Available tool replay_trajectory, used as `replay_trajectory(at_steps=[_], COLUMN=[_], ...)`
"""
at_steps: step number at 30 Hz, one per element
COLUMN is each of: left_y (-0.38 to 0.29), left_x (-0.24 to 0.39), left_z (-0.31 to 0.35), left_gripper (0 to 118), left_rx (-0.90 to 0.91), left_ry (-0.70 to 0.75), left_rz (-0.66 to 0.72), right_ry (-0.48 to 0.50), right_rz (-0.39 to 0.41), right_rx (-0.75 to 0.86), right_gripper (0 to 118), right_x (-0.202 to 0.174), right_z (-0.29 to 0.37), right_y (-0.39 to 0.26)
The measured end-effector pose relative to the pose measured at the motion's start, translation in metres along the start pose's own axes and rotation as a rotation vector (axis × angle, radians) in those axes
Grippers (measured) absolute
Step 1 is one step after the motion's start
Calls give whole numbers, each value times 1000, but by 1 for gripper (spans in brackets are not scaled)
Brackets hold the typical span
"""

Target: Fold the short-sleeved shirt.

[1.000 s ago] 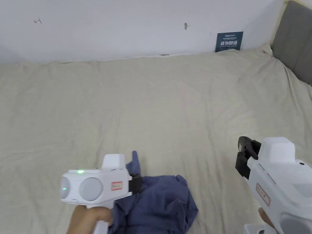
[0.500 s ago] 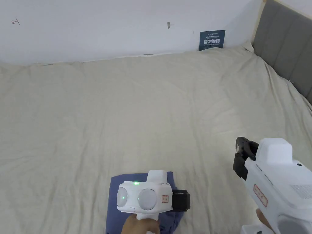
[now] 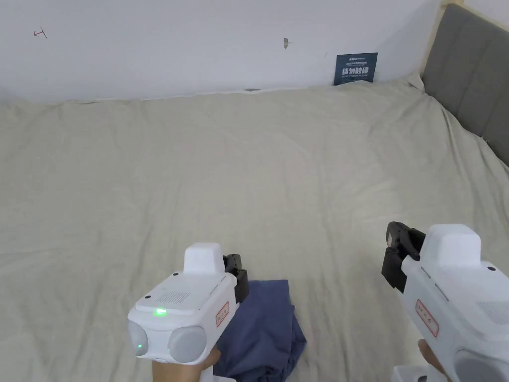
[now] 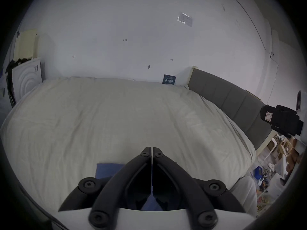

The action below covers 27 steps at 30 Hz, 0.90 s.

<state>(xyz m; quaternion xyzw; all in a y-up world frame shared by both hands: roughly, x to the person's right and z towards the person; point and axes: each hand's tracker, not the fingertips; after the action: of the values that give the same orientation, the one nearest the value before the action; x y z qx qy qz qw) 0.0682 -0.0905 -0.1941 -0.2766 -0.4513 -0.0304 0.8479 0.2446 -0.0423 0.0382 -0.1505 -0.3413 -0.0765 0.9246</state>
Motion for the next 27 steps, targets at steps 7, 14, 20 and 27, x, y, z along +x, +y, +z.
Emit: replay_trajectory(at_steps=[7, 14, 20, 27], left_y=[-49, -97, -123, -90], left_x=[24, 56, 58, 50], left_z=[-40, -91, -110, -77], left_gripper=[0, 0, 0, 0], left_rx=[-113, -233, -239, -135], left_ry=[10, 10, 61, 2], left_rz=[-51, -138, -154, -144], right_ry=[13, -8, -36, -27], right_rz=[-3, -13, -20, -13], right_rx=[-2, -15, -34, -24], right_gripper=[2, 2, 2, 2], right_x=[-1, 12, 23, 15], right_z=[-1, -1, -1, 7], right_y=[-2, -5, -9, -2])
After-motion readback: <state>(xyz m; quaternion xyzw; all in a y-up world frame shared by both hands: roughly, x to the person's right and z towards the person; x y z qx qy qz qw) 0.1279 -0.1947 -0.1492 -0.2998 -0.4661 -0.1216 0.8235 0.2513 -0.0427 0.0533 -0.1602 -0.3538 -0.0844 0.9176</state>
